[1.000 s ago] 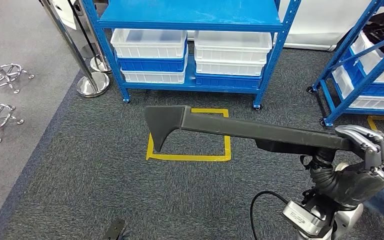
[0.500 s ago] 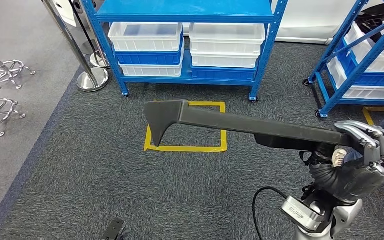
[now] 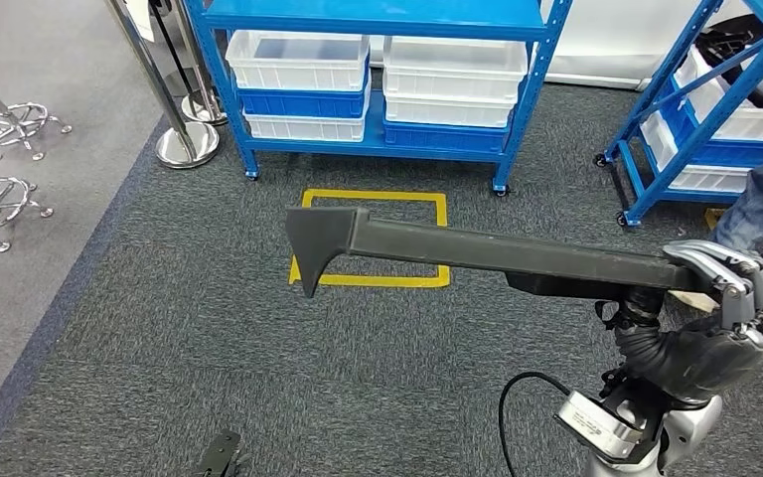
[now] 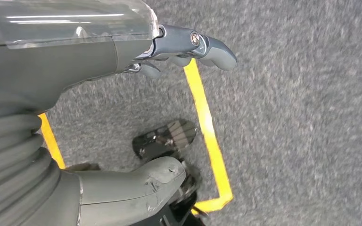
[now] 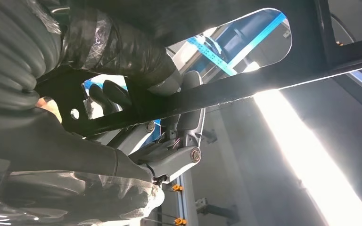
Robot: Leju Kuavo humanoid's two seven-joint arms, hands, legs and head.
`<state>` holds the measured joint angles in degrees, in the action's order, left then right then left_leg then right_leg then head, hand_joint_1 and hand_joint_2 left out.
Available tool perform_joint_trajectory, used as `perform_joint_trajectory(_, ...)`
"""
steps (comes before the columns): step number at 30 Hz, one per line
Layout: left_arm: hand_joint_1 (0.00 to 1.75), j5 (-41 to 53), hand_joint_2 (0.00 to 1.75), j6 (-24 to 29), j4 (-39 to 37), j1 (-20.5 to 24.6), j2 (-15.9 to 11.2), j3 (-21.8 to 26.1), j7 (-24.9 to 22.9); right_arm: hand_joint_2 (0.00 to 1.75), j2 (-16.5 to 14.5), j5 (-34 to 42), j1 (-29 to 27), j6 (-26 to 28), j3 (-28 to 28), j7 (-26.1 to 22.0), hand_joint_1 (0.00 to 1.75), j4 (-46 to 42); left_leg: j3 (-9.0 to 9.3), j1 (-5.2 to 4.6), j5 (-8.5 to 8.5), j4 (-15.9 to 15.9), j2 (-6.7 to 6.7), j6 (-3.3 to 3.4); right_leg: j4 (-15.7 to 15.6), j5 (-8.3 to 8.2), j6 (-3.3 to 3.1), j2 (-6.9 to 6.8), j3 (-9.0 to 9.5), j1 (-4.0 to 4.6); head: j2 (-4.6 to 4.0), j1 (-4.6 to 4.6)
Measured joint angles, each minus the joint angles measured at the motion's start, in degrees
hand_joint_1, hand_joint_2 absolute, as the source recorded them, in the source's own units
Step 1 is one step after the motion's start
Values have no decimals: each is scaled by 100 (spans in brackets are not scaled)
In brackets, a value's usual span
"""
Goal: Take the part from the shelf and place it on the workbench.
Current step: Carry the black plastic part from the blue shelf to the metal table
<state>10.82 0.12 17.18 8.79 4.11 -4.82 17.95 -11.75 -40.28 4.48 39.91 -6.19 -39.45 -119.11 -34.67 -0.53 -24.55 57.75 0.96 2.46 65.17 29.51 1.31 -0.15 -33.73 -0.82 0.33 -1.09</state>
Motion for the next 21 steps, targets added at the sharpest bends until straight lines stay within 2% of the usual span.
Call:
perform_joint_trajectory(1,0,-2,175,-4,0,-1,0,-3,1,175,2,-3,0,0,0,0,175,-10,-51,-7,12,53,-2,-22,-308,4,-22,-2,203,11,0,-2)
perform_joint_trajectory(2,0,-4,175,-7,0,-1,0,-8,2,175,4,-7,1,1,0,0,175,-23,-88,-13,27,95,-2,-49,-501,44,-45,-2,314,25,0,-2)
perform_joint_trajectory(3,0,-5,175,-9,0,-2,1,-15,3,175,5,-10,0,1,0,0,175,-38,-113,-17,51,114,-2,-81,-566,67,-73,1,330,41,0,-3)
perform_joint_trajectory(5,0,-7,175,-15,0,-6,1,-31,4,175,9,-15,1,2,0,0,175,-55,-146,-10,79,138,-13,-147,-596,-2,-146,-4,277,28,0,-1)
perform_joint_trajectory(6,0,-7,175,-17,0,-9,1,-35,3,175,9,-19,2,1,0,0,175,-61,-188,-3,-2,205,-27,-179,-618,-54,-191,-10,246,16,0,-4)
perform_joint_trajectory(7,0,-7,175,-20,0,-10,1,-39,3,175,10,-23,4,1,0,0,175,-66,-252,7,-163,353,-40,-210,-641,-110,-232,-18,206,1,0,-3)
perform_joint_trajectory(9,0,-7,175,-27,0,-14,3,-49,2,175,11,-31,6,0,0,0,175,-80,-444,49,-674,958,-55,-272,-651,-217,-275,-25,89,-4,0,-6)
perform_joint_trajectory(10,0,-7,175,-30,0,-15,5,-57,2,175,12,-33,5,0,0,0,175,-86,-521,73,-875,1294,-55,-299,-646,-267,-279,-26,21,-3,0,-5)
perform_joint_trajectory(11,0,-7,175,-32,0,-17,7,-64,2,175,13,-37,3,0,0,0,175,-88,-548,96,-984,1542,-54,-324,-641,-315,-274,-26,-48,-4,0,-6)
perform_joint_trajectory(12,0,-8,175,-32,0,-18,8,-71,2,175,13,-40,2,0,0,0,175,-88,-481,115,-964,1593,-54,-341,-634,-357,-264,-25,-113,-7,0,-6)
perform_joint_trajectory(13,0,-10,175,-33,0,-18,9,-76,9,175,13,-45,1,0,0,0,175,-89,-300,130,-843,1419,-54,-351,-627,-395,-249,-22,-174,-14,0,-7)
perform_joint_trajectory(15,0,-19,175,-36,0,-8,9,-81,52,175,13,-64,-1,1,0,0,175,-96,275,145,-594,635,-57,-340,-610,-466,-198,-16,-267,-27,0,-7)
perform_joint_trajectory(16,0,-23,175,-38,0,0,9,-82,84,175,13,-74,-1,1,0,0,175,-107,523,135,-540,268,-62,-323,-604,-501,-163,-15,-294,-32,0,-4)
perform_joint_trajectory(17,0,-25,175,-38,0,6,9,-84,111,175,14,-85,-1,1,0,0,175,-119,663,119,-541,27,-67,-297,-602,-535,-125,-16,-306,-33,0,-3)
perform_joint_trajectory(18,0,-25,175,-37,0,10,9,-85,129,175,14,-90,-1,1,0,0,175,-130,705,99,-565,-78,-71,-267,-607,-568,-84,-18,-312,-36,0,-1)
perform_joint_trajectory(20,0,-23,175,-36,0,5,9,-87,145,175,16,-91,-3,0,0,0,175,-141,666,87,-508,-116,-67,-183,-611,-621,-2,-20,-318,-47,0,0)
perform_joint_trajectory(21,0,-19,175,-36,0,6,12,-90,152,175,20,-88,-6,0,0,0,175,-147,655,92,-463,-136,-57,-136,-559,-581,26,-18,-349,-49,0,1)
